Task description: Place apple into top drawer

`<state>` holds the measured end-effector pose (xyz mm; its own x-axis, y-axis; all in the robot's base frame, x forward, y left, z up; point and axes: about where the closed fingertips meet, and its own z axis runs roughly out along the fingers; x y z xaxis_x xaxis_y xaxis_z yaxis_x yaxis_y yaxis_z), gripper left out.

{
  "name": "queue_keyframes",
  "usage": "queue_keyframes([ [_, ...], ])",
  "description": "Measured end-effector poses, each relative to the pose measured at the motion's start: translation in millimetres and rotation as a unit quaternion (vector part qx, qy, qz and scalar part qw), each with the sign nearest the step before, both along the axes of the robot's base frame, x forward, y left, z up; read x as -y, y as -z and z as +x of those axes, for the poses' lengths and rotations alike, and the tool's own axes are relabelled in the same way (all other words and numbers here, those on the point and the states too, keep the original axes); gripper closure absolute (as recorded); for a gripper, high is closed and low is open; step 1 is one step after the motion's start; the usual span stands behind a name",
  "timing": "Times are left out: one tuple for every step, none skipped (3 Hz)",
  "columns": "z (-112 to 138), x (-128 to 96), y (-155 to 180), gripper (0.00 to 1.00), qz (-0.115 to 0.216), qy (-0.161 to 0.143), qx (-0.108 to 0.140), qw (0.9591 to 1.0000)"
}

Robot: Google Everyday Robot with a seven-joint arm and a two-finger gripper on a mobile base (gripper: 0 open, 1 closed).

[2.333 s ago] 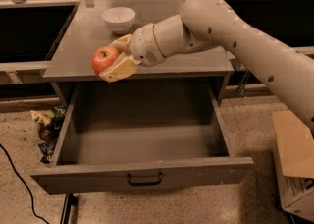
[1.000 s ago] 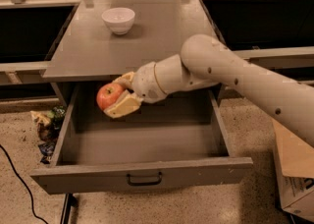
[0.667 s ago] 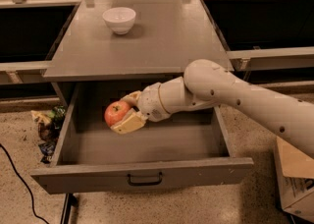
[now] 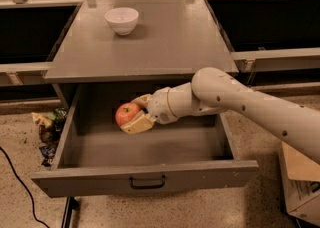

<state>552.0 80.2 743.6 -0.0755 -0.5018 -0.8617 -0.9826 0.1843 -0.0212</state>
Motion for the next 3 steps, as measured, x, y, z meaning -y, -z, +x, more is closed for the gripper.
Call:
queue_keyframes([
  [31,23,34,1.0,0.002,0.046,-0.006,0.9989],
  [50,41,64,1.0,0.002,0.079,-0.021,0.9966],
  [65,51,81,1.0,-0.002,0.099,-0.027,0.9947],
])
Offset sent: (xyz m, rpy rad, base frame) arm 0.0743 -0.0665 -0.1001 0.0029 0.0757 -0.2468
